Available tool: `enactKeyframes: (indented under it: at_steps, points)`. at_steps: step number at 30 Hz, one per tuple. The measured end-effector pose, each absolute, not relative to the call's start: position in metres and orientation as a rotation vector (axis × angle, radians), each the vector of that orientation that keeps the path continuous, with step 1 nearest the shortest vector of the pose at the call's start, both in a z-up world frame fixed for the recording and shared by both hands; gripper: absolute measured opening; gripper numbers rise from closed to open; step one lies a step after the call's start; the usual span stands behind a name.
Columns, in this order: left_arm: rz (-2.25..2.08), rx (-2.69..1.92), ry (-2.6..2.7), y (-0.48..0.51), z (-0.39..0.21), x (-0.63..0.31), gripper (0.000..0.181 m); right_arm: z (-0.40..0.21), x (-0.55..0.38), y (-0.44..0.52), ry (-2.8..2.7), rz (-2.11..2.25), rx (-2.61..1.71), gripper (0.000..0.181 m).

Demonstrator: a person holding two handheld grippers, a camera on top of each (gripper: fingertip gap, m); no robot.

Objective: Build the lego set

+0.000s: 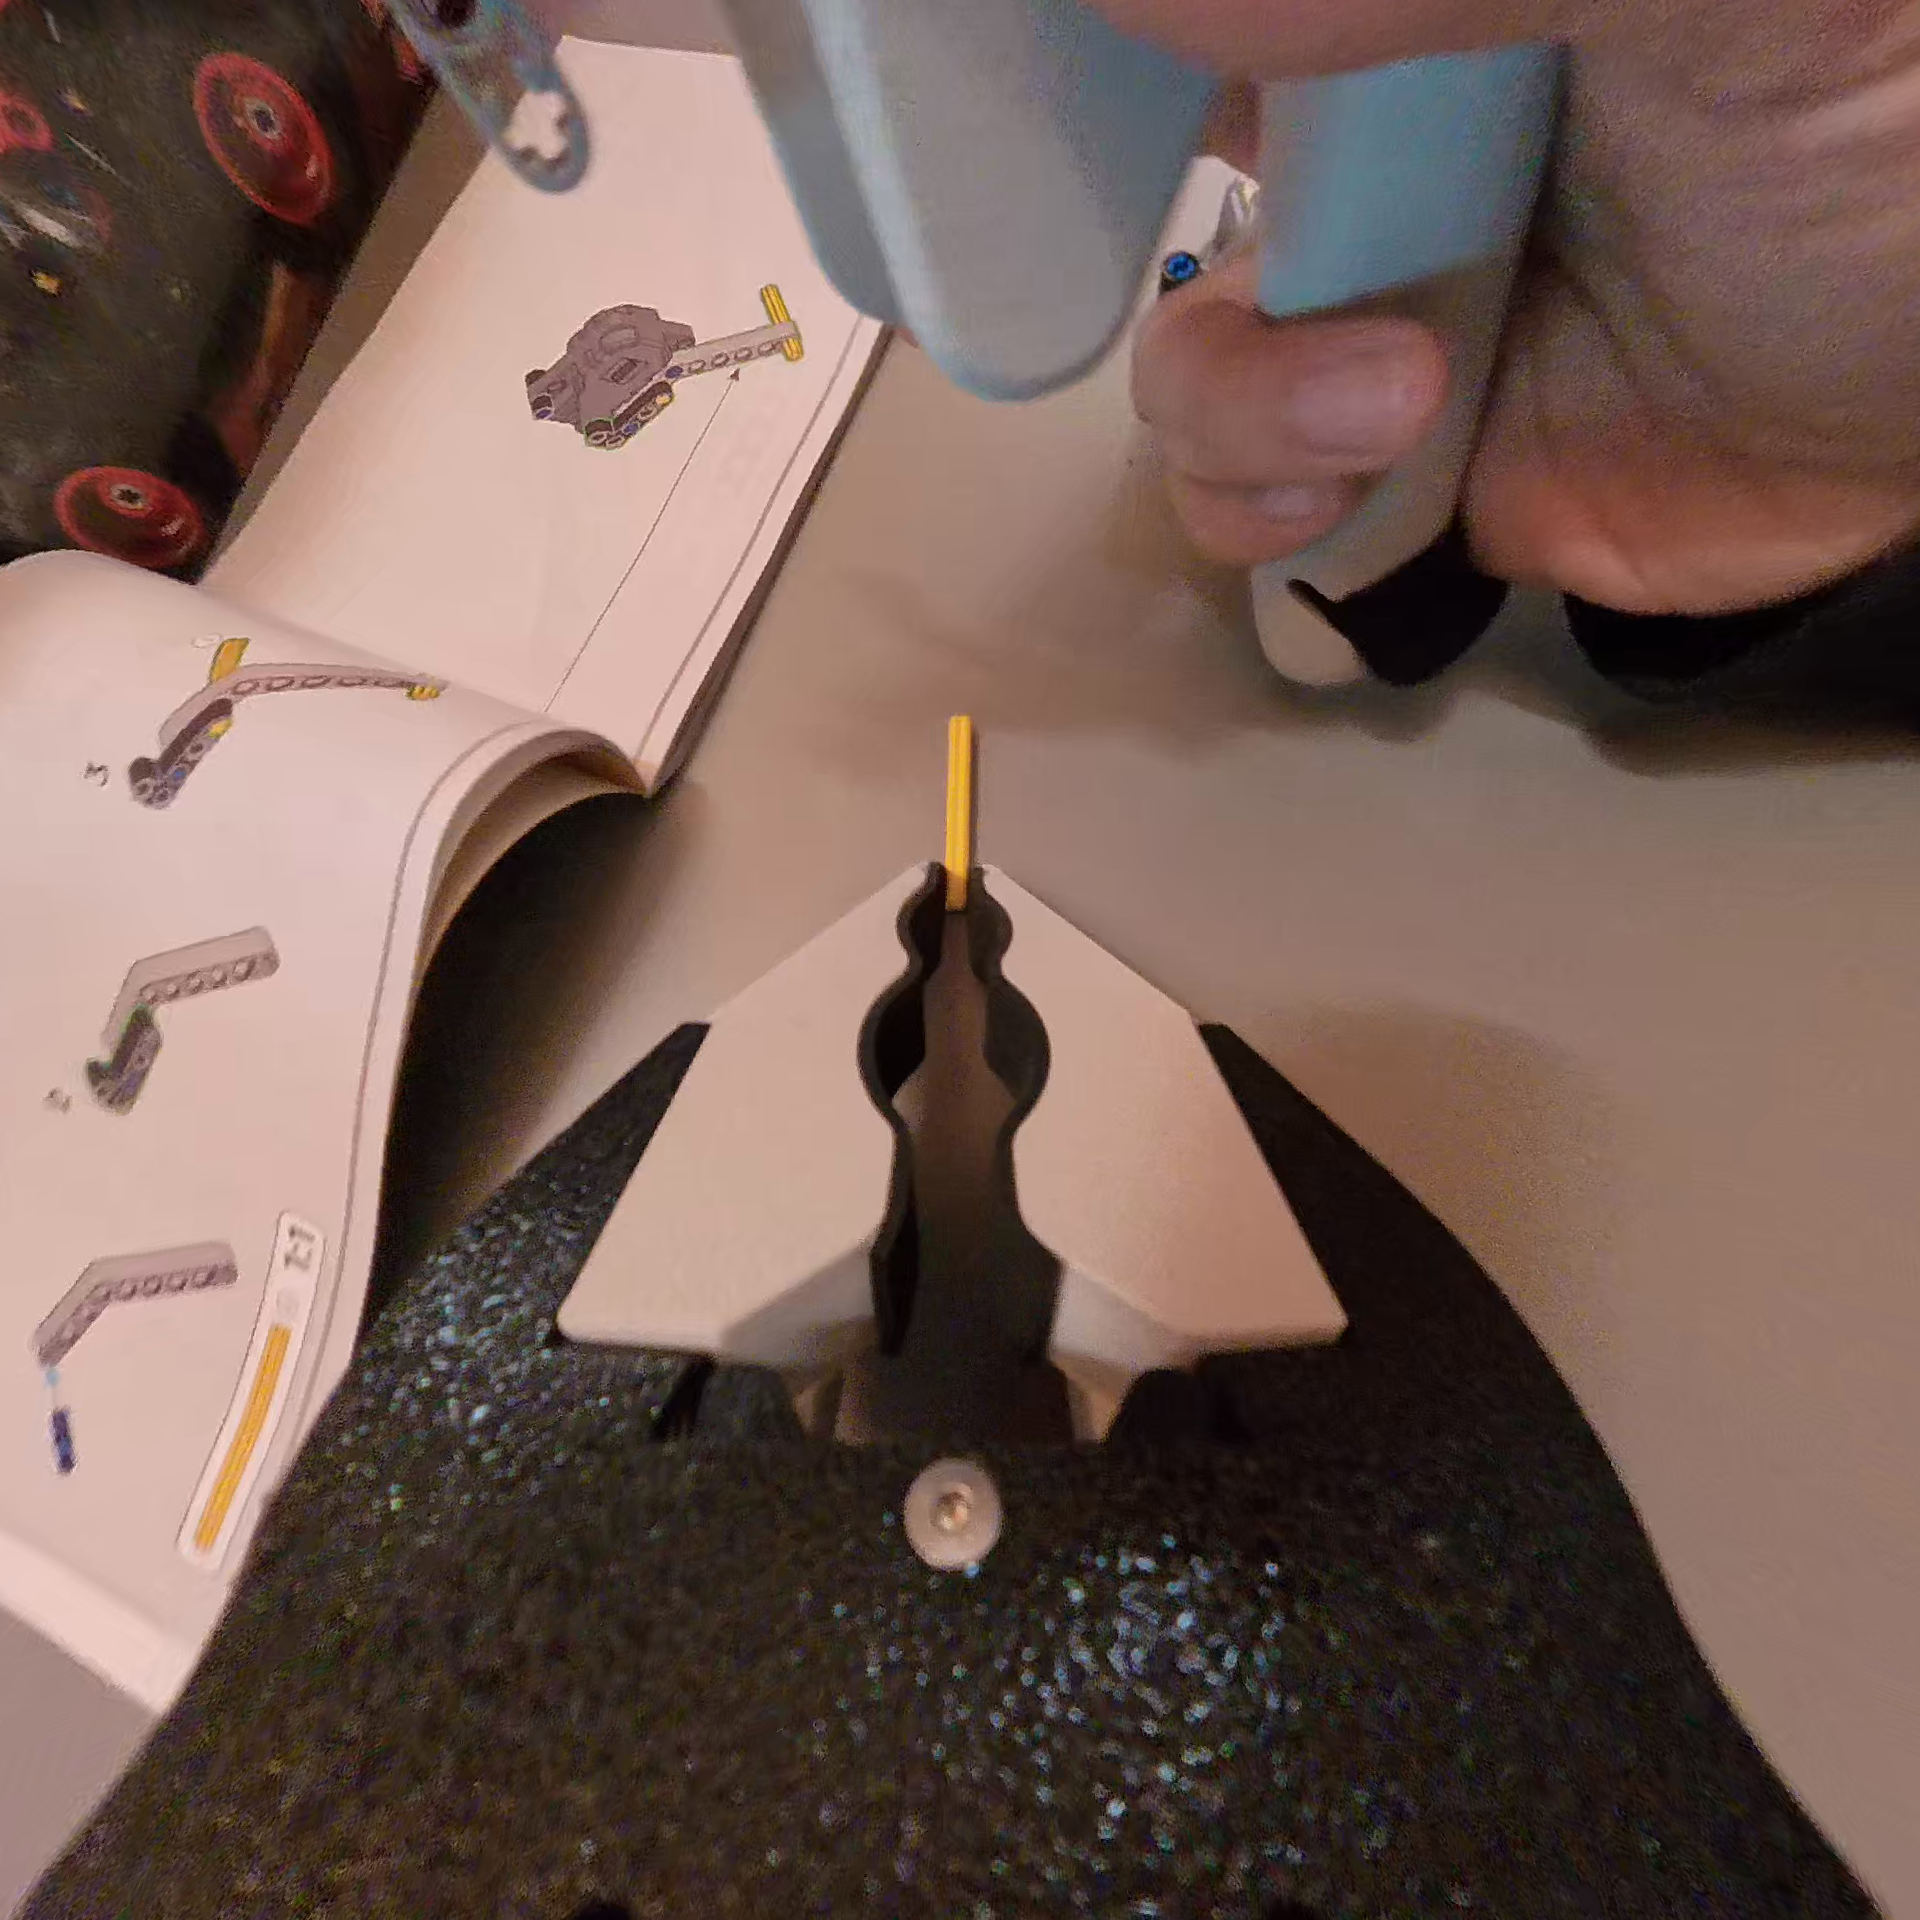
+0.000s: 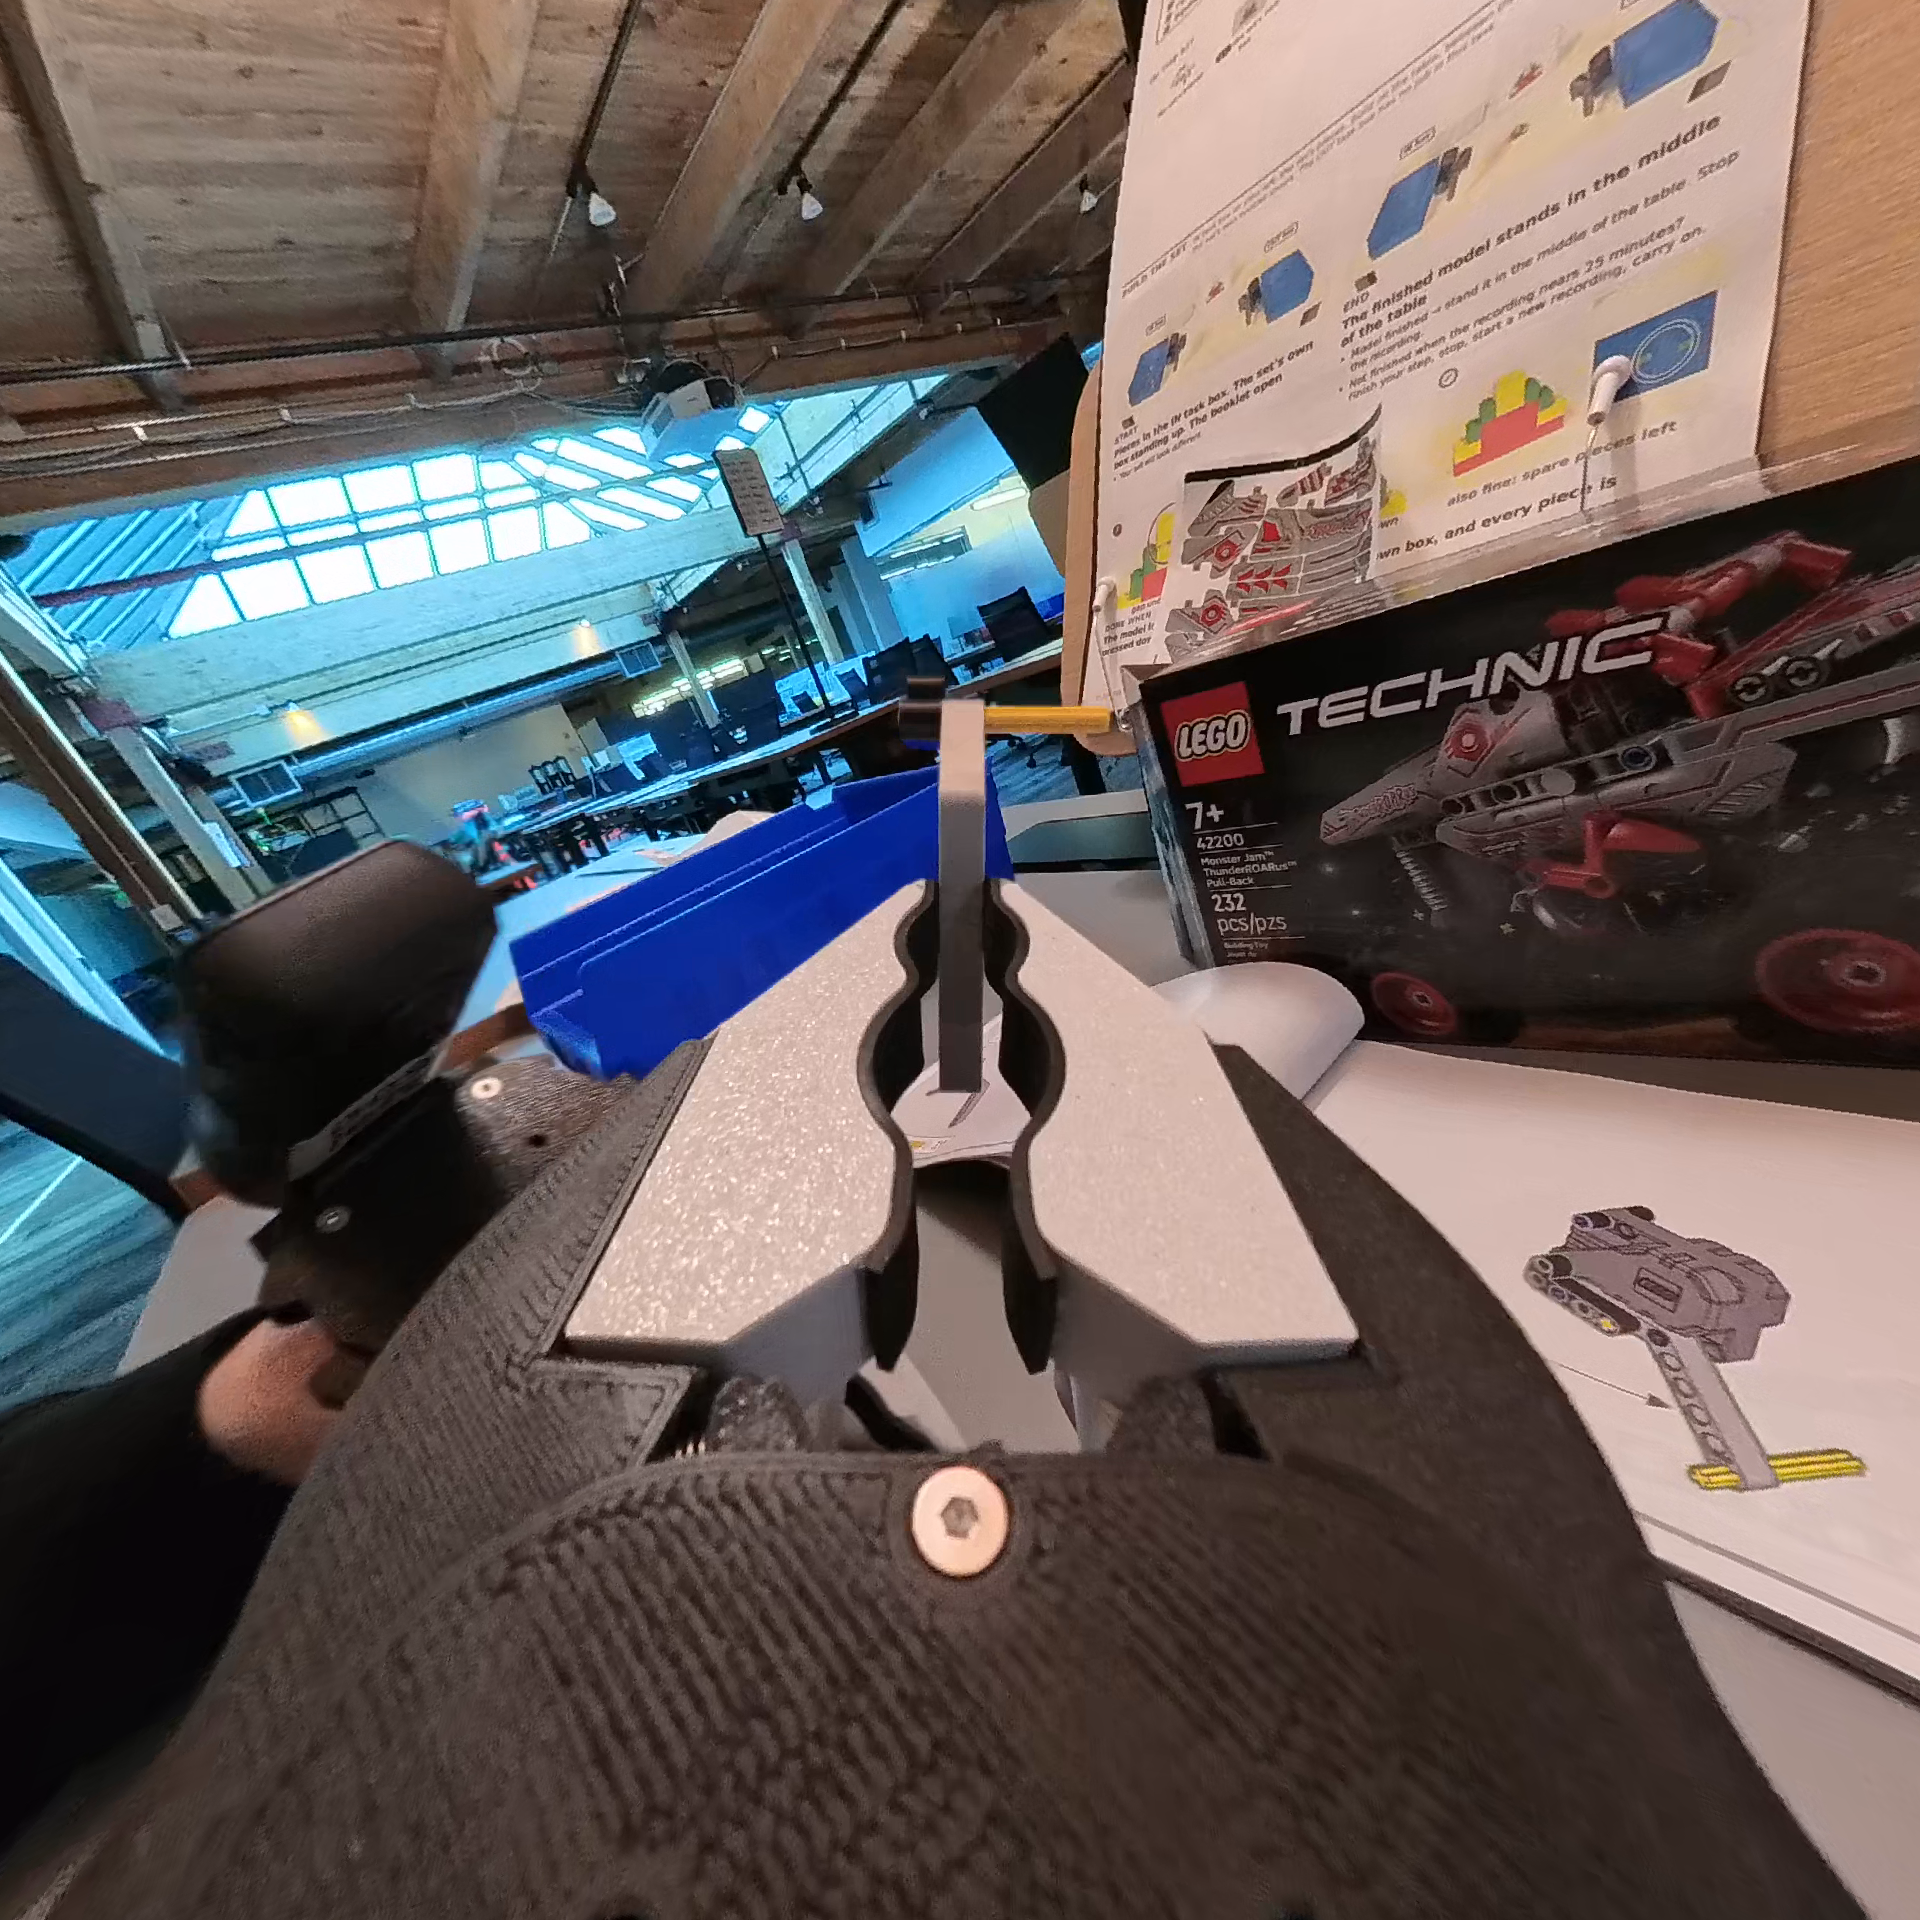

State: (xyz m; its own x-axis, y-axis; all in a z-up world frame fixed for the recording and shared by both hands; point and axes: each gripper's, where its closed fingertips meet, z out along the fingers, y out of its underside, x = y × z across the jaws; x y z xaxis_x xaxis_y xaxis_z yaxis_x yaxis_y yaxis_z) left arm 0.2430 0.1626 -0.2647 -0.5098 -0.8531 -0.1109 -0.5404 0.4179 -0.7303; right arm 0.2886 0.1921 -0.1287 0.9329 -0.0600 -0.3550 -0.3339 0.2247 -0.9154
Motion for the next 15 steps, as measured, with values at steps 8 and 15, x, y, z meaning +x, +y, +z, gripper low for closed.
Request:
enactKeyframes:
  at_steps: [8,15]
  points:
    - [-0.876,-1.126,2.052,0.166,-0.238,0.213,0.001,-0.131,0.275,0.199,0.297,0.187,-1.375,0.006]
    - [-0.795,-1.165,2.044,0.200,-0.209,0.190,0.001,-0.137,0.267,0.207,0.273,0.194,-1.411,0.005]
